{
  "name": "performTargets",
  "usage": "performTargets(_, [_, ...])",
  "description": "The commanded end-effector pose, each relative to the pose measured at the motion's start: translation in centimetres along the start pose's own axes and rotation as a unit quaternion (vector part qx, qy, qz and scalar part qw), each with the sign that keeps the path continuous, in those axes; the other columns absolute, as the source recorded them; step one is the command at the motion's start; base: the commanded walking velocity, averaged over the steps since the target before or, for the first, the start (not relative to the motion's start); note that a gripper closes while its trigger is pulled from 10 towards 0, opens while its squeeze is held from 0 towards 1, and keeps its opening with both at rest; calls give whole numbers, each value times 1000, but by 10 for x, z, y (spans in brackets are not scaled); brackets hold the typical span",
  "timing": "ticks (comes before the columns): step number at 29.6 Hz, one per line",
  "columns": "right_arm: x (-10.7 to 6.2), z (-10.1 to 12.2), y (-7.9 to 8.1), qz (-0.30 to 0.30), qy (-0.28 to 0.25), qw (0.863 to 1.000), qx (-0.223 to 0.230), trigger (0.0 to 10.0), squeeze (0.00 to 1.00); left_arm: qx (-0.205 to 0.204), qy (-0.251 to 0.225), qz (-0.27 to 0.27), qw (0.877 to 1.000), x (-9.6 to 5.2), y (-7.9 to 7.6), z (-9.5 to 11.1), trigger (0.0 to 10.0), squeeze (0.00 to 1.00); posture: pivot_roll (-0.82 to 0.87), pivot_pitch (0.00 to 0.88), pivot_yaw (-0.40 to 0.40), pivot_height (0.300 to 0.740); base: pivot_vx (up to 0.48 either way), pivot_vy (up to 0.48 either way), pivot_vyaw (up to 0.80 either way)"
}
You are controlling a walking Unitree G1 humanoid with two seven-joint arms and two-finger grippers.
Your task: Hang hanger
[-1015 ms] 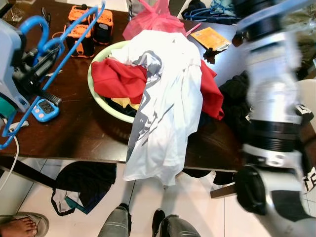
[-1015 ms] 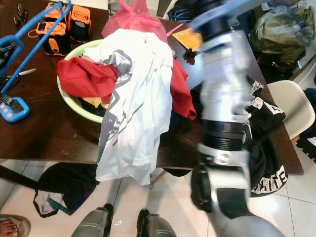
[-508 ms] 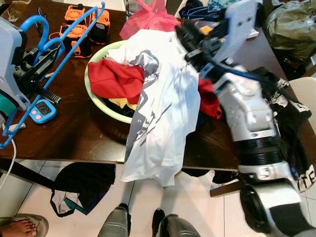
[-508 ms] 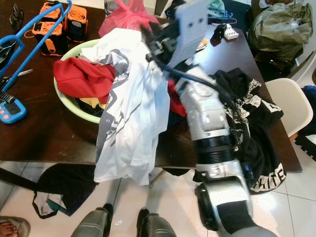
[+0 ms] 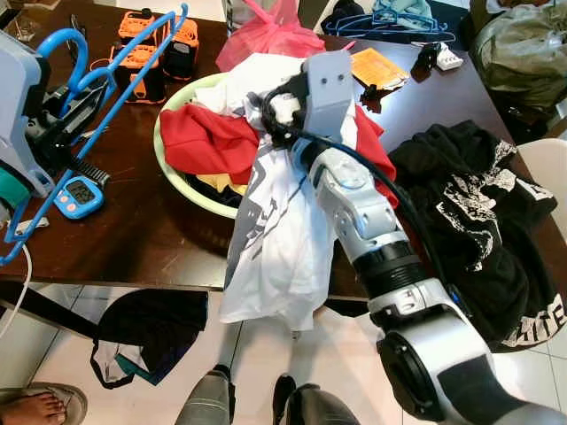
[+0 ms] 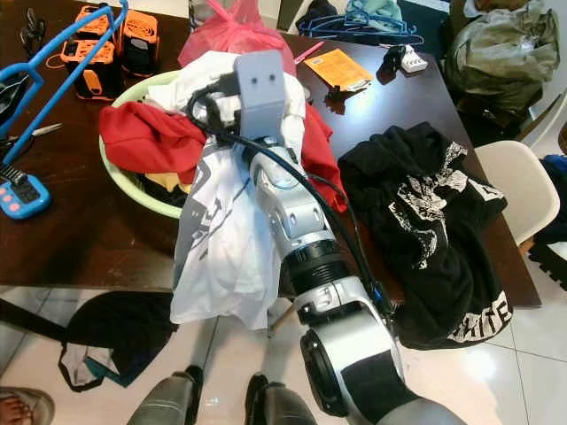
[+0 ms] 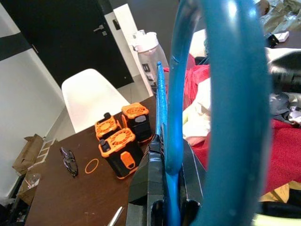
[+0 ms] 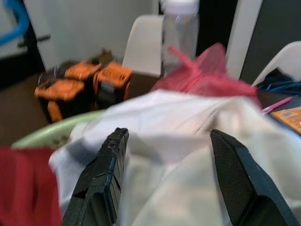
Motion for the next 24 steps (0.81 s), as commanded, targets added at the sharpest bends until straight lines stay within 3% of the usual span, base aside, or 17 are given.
performTargets(1, [-1, 23, 5, 26, -45, 999, 14, 10000, 0, 9, -5, -2, 1000, -3, -1, 4, 10000, 0, 278, 131, -63, 740, 0, 0, 0])
performTargets(2, [-2, 32, 7, 36, -60, 998, 13, 10000, 0, 10, -4, -2, 1000, -3, -1, 4, 10000, 0, 271, 134, -61, 740, 0, 0, 0])
performTargets(8, [-1, 36, 6, 42, -64, 997, -15, 10000, 0, 9, -5, -3, 1000, -3, -1, 4, 10000, 0, 263, 133, -60, 740, 0, 0, 0])
performTargets(9, [1, 22, 4, 43, -33, 997, -57, 10000, 0, 8, -6, -4, 1000, -1, -2, 4, 10000, 0, 262, 133, -59, 740, 0, 0, 0])
performTargets(11, [1, 12, 5, 48, -15, 996, -69, 10000, 0, 6, -7, -4, 1000, 0, -3, 4, 10000, 0, 264, 134, -60, 740, 0, 0, 0])
performTargets(13, [2, -6, 5, 42, 13, 993, -111, 10000, 0, 6, -8, -3, 1000, 0, -3, 4, 10000, 0, 266, 134, -63, 740, 0, 0, 0])
performTargets(15, [2, -6, 5, 42, 13, 993, -111, 10000, 0, 6, -8, -3, 1000, 0, -3, 4, 10000, 0, 266, 134, -63, 740, 0, 0, 0])
performTargets(17, [3, -17, -1, 18, 29, 989, -142, 10000, 0, 7, -7, 0, 1000, -1, -2, 4, 10000, 0, 273, 134, -66, 740, 0, 0, 0])
performTargets(24, [4, -27, -13, -17, 56, 986, -154, 10000, 0, 8, -4, 4, 1000, -3, -1, 4, 10000, 0, 278, 131, -70, 740, 0, 0, 0])
Point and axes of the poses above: a point about 5 cm out from each wrist's last joint towards the gripper, its own x axis pointing out of the wrist towards the gripper, its own z axis along the axis of the wrist's last joint, y = z × x, the point moved 5 cm from there along x, pointing out of the wrist towards the gripper, and after that the axes turned 14 degrees about x, right-handed, at the moved point
